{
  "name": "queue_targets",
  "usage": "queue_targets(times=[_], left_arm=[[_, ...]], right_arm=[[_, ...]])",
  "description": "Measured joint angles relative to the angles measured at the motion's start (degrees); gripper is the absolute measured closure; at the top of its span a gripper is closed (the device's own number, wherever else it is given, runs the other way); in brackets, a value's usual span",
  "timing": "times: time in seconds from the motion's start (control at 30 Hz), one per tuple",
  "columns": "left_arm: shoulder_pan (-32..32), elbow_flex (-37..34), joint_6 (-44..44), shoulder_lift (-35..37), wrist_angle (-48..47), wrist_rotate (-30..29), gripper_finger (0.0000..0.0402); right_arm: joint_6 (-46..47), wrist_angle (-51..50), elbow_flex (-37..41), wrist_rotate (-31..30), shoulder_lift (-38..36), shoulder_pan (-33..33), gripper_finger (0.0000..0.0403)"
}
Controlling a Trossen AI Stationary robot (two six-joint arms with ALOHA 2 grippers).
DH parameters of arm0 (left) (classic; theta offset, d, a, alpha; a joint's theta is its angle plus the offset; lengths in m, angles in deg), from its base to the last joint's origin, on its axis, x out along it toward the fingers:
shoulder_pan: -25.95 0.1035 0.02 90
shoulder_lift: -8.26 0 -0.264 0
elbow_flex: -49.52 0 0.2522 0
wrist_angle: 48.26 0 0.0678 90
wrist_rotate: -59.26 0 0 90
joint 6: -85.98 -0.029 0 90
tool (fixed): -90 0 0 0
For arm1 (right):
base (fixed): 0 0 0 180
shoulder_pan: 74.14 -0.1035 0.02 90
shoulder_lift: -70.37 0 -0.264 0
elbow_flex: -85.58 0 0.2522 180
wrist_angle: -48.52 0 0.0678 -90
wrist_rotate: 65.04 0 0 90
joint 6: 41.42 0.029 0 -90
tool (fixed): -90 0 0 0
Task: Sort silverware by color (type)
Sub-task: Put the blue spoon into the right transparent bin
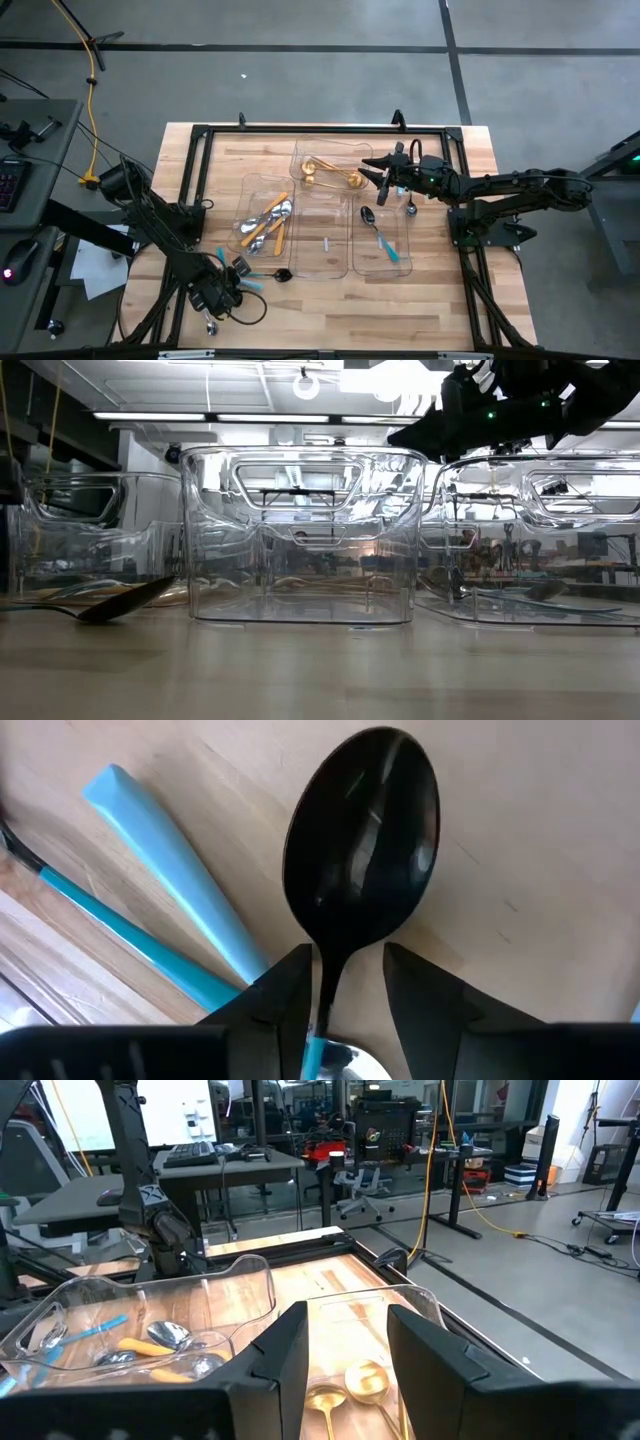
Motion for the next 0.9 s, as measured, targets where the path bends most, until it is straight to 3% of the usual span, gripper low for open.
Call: queue_targets(times=[0.3,0.57,0.9], left_arm=[[0.1,0.0,0.5,0.1,0.1,0.1,0.0292],[1.7,-0.1,2.1,0.1,0.2,3.1,0.039],[3.0,-0.2,2.5,0.5,0.4,3.8,0.0397]], right_arm=[[0.0,0.0,0.0,0.0,0.0,0.0,0.0282],[0.0,0.0,0.0,0.0,0.0,0.0,0.0282],[0.0,0.0,0.0,0.0,0.0,0.0,0.0282]])
